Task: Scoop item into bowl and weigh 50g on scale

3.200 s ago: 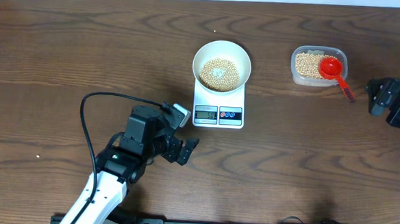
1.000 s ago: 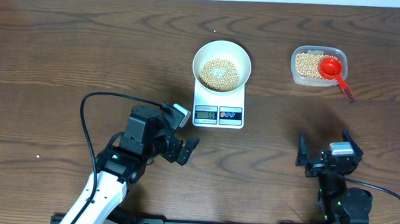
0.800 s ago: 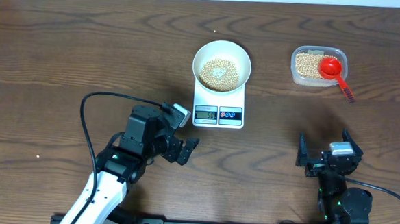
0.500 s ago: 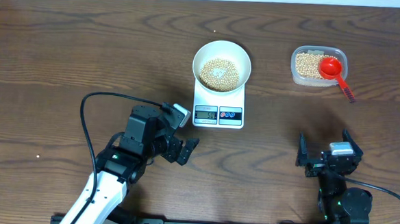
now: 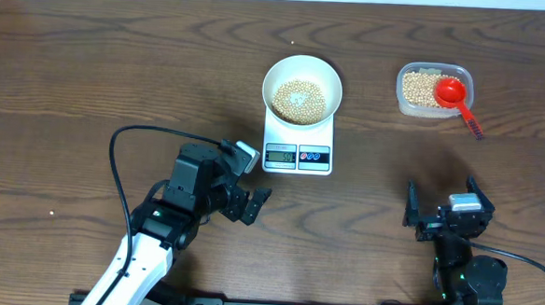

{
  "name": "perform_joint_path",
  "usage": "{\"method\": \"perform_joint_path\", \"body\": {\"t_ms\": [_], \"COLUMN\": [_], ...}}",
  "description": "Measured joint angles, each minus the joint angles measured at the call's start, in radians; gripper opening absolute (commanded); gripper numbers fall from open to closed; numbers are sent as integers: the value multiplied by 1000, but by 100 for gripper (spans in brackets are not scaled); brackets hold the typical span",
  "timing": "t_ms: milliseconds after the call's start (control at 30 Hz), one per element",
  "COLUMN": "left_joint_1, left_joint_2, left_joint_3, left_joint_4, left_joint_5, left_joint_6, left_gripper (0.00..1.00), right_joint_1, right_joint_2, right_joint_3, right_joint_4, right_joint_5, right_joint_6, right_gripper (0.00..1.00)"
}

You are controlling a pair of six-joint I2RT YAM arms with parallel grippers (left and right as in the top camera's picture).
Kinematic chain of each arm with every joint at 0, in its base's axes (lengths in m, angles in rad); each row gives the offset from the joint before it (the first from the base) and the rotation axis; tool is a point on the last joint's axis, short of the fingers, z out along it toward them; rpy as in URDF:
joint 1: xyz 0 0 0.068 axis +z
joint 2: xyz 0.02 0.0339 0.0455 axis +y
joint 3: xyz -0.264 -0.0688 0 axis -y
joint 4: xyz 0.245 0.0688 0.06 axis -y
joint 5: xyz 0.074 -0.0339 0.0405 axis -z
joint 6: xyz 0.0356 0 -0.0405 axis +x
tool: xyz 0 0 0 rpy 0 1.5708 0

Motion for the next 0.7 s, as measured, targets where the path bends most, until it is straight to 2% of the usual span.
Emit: {"method": "perform_joint_path", "body": {"t_ms": [467,700], "left_joint_1": [0,0], "left_joint_2": [0,-19], "left_joint_3": [0,0], "left_joint_4": [10,12], "left_joint_5": [0,-64], "left_joint_6": [0,0], "left_gripper": [100,100], "right_joint_1": [0,0], "right_joint_2": [0,0], "right_joint_3": [0,0], "right_joint_4": [0,0], "right_joint_5": [0,0], "right_joint_6": [0,0], "right_gripper": [99,99]}}
